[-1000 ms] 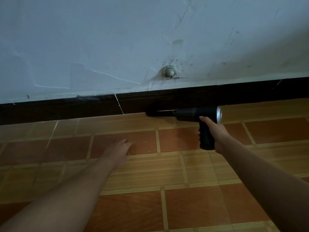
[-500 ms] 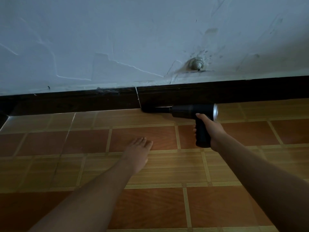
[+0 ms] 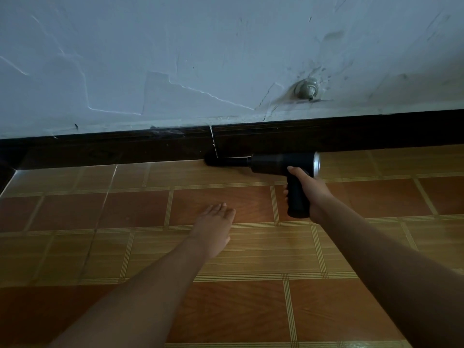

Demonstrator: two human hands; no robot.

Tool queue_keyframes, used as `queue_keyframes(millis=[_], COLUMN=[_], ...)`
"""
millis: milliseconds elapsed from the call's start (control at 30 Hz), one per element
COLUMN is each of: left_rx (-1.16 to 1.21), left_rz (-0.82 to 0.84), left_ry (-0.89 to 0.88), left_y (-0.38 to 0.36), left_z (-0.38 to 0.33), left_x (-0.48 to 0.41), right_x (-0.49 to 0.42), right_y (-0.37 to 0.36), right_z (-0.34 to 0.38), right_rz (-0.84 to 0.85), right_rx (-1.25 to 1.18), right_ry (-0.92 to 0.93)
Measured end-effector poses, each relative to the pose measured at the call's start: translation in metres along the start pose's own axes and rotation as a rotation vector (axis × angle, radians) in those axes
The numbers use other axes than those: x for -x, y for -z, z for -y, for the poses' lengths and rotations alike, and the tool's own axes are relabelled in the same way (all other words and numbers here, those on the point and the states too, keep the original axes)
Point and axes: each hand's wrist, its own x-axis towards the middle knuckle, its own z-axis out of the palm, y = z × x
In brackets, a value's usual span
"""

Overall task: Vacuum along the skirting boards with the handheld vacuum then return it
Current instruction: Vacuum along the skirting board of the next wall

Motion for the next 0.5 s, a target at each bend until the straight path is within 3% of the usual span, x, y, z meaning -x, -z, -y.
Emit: queue_keyframes(millis=[500], left_rx=[0.024], left_rz=[0.002], left_ry=[0.014], left_y=[0.004], left_z=[-0.002], left_x=[-0.001], right_x=[0.013], right_y=[0.054], right_z=[0.015], right_rz=[-0.075], right_rx=[0.005], right_ry=[-0.003])
